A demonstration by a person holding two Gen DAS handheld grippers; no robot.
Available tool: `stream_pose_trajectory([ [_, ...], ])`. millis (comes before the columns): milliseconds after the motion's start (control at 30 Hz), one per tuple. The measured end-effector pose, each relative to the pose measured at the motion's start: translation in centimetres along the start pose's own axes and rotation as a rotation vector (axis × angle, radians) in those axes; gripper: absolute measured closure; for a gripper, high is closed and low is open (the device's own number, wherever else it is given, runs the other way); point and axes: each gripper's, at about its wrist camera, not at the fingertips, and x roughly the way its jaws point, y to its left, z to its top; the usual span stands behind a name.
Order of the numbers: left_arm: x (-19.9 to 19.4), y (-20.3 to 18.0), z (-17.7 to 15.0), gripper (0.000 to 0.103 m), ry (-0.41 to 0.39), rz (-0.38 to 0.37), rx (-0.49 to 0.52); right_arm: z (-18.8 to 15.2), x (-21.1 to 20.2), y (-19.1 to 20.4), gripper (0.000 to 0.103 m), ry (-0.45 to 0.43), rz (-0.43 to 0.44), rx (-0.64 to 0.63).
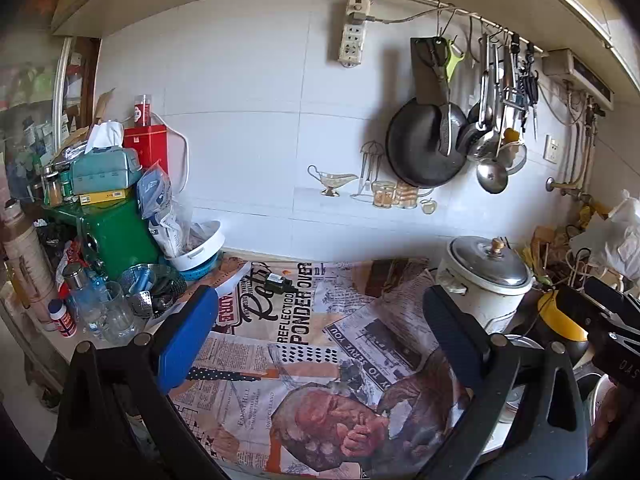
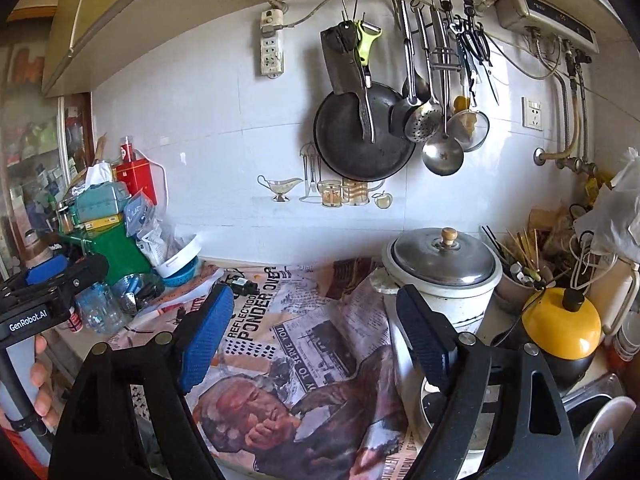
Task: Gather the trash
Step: 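Raise both tools back up toward the newspaper-covered counter, then grasp the green glass bottle with the left tool while the right tool grasps the small brown bottle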
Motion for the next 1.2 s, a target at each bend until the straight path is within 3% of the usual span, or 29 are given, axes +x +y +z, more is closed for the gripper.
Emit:
stream_pose_trajectory([
  [300, 10.3, 4.7, 1.7, 0.001, 0.107, 0.076, -0.015, 0.9, 7.0, 0.7, 0.021, 0.069, 0.003, -0.017],
  [567, 25.3, 10.0, 1.8, 0.001, 0.292, 0.005, -0.018, 1.8, 15.1, 2.6, 0.01, 0.144, -0.105, -0.017],
  [767, 37.6, 12.6, -0.3, 0.001, 0.441, 0.002, 0.048, 1.5, 21.8, 4.2, 0.01, 0.234, -0.165, 0.003],
  [1000, 49.0, 13.6, -4.1, 0.001, 0.542, -0.047, 0.086, -0.5, 28.7, 4.2, 0.01, 0.373, -0.236, 0.052],
  [1200, 55.6, 14.2, -7.7, 0.018, 0.614, -0.075, 0.081, -1.7, 33.1, 3.9, 0.01, 0.455, -0.261, 0.07],
])
